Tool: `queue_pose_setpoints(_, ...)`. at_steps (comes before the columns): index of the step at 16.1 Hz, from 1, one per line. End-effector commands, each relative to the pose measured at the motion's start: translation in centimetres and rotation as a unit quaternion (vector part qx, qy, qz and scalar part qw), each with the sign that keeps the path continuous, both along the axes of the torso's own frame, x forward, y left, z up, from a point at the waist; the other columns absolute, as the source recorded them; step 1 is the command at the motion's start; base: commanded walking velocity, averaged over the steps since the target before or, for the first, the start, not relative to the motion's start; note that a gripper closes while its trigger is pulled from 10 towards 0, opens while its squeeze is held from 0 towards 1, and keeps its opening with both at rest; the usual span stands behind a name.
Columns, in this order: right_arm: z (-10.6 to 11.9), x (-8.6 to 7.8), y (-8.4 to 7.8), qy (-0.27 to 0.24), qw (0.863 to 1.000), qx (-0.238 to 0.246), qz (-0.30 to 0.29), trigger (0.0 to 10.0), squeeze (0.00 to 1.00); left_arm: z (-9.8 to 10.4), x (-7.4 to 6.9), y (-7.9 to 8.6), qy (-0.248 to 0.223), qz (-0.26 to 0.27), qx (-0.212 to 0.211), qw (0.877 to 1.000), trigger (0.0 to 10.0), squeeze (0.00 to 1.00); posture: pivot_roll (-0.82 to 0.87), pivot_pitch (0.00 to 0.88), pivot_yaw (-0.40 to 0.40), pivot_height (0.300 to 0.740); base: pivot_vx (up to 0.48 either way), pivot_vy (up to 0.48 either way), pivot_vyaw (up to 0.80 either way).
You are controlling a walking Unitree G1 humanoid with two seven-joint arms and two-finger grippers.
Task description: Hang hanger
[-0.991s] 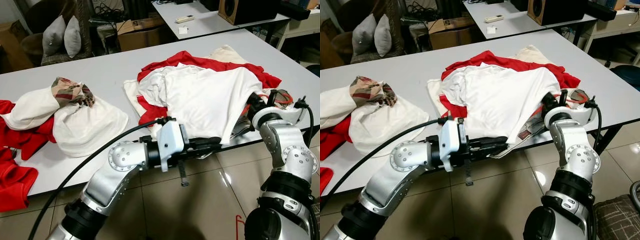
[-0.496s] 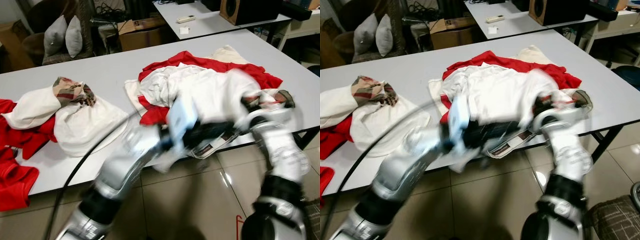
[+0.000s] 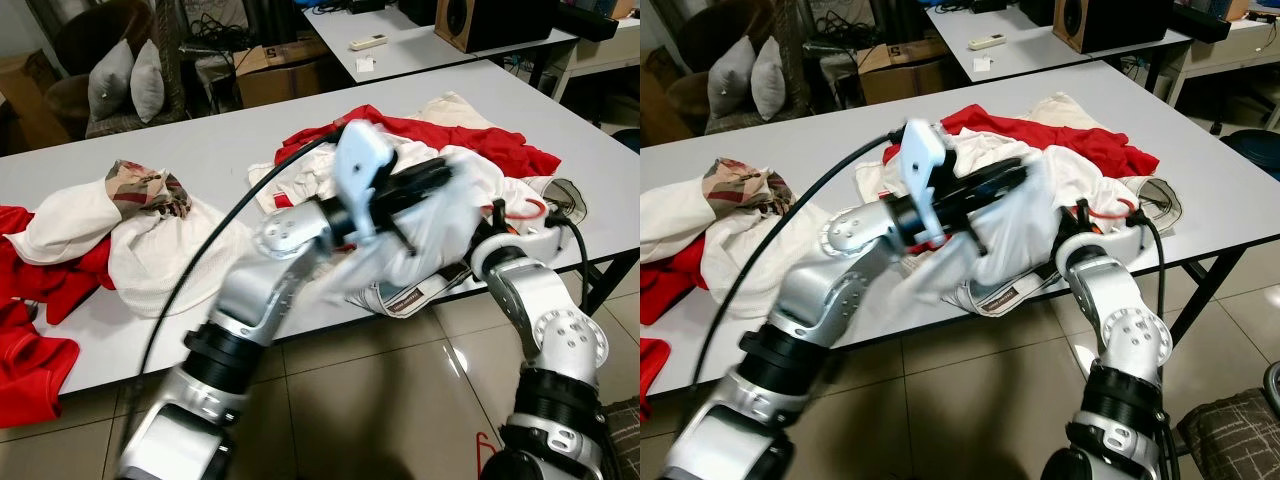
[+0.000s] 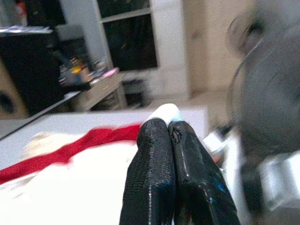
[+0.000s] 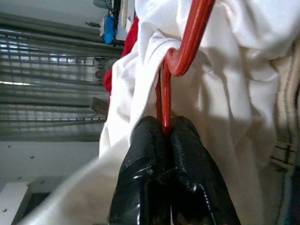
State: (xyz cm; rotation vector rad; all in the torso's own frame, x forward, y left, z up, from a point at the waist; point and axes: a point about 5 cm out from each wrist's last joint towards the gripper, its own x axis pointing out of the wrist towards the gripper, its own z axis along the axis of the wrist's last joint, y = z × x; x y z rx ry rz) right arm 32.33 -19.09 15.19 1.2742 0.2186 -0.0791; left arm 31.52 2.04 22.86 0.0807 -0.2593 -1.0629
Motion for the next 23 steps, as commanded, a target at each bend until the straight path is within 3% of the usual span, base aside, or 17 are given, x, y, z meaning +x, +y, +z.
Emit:
queue_pose_setpoints(1, 0.8, 0.0, 0.1, -0.014, 1.0, -0.002, 0.004, 10.0, 0.0, -0.5, 0.4, 0.4, -0.011, 0.016, 0.033, 0.999, 0.0, 0.0, -0.06, 0.018, 0.146, 0.74, 0.0, 0.0, 0.0)
queue_pose_setpoints(3, 1.3, 0.0, 0.0, -0.023, 1.0, -0.006, 0.003, 10.0, 0.0, -1.6, 1.1, 1.5, -0.003, 0.04, 0.081, 0.996, 0.2, 0.0, -0.05, 0.022, 0.141, 0.74, 0.0, 0.0, 0.0)
queue_pose_setpoints(4, 1.5, 0.1, 0.1, -0.026, 1.0, -0.007, 0.005, 10.0, 0.0, -2.5, 1.5, 1.9, 0.0, 0.056, 0.117, 0.992, 7.6, 0.0, -0.05, 0.023, 0.139, 0.74, 0.0, 0.0, 0.0)
queue_pose_setpoints(5, 1.8, 0.1, 0.3, -0.031, 0.999, -0.015, 0.013, 10.0, 0.0, -4.2, 2.0, 2.8, 0.011, 0.067, 0.173, 0.983, 10.0, 0.95, -0.05, 0.022, 0.137, 0.74, 0.0, 0.0, 0.0)
queue_pose_setpoints(6, 1.9, 0.1, 0.4, -0.032, 0.999, -0.028, 0.015, 10.0, 0.0, -5.0, 2.3, 3.5, 0.017, 0.067, 0.191, 0.979, 10.0, 1.0, -0.05, 0.021, 0.137, 0.74, 0.0, 0.0, 0.0)
queue_pose_setpoints(8, 2.3, 0.0, 0.3, -0.04, 0.998, -0.054, 0.021, 10.0, 0.0, -4.4, 2.6, 4.2, 0.031, 0.079, 0.166, 0.982, 10.0, 1.0, -0.05, 0.017, 0.135, 0.74, 0.0, 0.0, 0.0)
queue_pose_setpoints(9, 2.8, -0.2, 0.0, -0.047, 0.995, -0.083, 0.025, 10.0, 0.0, -3.7, 2.8, 5.8, 0.049, 0.085, 0.138, 0.985, 10.0, 0.0, -0.04, 0.015, 0.136, 0.74, 0.0, 0.0, 0.0)
queue_pose_setpoints(11, 3.3, -0.5, -0.2, -0.056, 0.992, -0.107, 0.031, 10.0, 0.0, -3.5, 2.9, 7.2, 0.06, 0.082, 0.132, 0.986, 10.0, 0.0, -0.04, 0.014, 0.137, 0.74, 0.0, 0.0, 0.0)
queue_pose_setpoints(13, 4.3, -1.0, 0.3, -0.091, 0.978, -0.174, 0.071, 10.0, 0.0, -2.8, 2.5, 9.8, 0.075, 0.071, 0.117, 0.988, 10.0, 0.0, -0.04, 0.013, 0.153, 0.74, 0.0, 0.0, 0.4)
queue_pose_setpoints(14, 5.0, -1.6, 1.0, -0.117, 0.958, -0.235, 0.113, 10.0, 0.0, -2.2, 2.3, 11.1, 0.073, 0.088, 0.102, 0.988, 10.0, 0.0, -0.04, 0.01, 0.159, 0.74, 0.0, 0.0, 0.8)
queue_pose_setpoints(15, 6.1, -3.4, 2.6, -0.162, 0.904, -0.341, 0.2, 10.0, 0.0, -1.0, 2.1, 13.9, 0.077, 0.146, 0.074, 0.984, 10.0, 0.0, -0.04, 0.008, 0.161, 0.74, 0.0, 0.0, 0.8)
queue_pose_setpoints(16, 6.3, -4.5, 3.4, -0.181, 0.871, -0.387, 0.242, 10.0, 0.0, -0.6, 1.5, 15.1, 0.081, 0.155, 0.066, 0.982, 10.0, 0.0, -0.03, 0.005, 0.156, 0.74, 0.0, 0.0, 0.8)
queue_pose_setpoints(17, 6.3, -6.3, 4.3, -0.209, 0.829, -0.423, 0.299, 10.0, 0.0, -0.5, -0.4, 16.4, 0.089, 0.138, 0.073, 0.984, 10.0, 0.0, -0.02, 0.002, 0.144, 0.74, 0.0, 0.0, 0.8)
queue_pose_setpoints(19, 6.9, -9.7, 5.6, -0.281, 0.774, -0.416, 0.387, 10.0, 0.0, -1.8, -4.5, 17.1, 0.108, 0.088, 0.131, 0.982, 10.0, 0.0, 0.01, 0.003, 0.111, 0.74, 0.0, 0.0, 0.8)
queue_pose_setpoints(22, 6.4, -11.9, 6.2, -0.303, 0.726, -0.408, 0.463, 10.0, 0.0, -1.5, -6.2, 17.1, 0.116, 0.083, 0.123, 0.982, 10.0, 0.0, 0.02, 0.004, 0.096, 0.74, 0.0, 0.0, 0.8)
queue_pose_setpoints(23, 5.2, -12.9, 6.2, -0.284, 0.692, -0.42, 0.514, 10.0, 0.0, -0.1, -7.8, 16.9, 0.12, 0.044, 0.113, 0.985, 10.0, 0.0, 0.03, 0.004, 0.085, 0.74, 0.0, 0.0, 0.8)
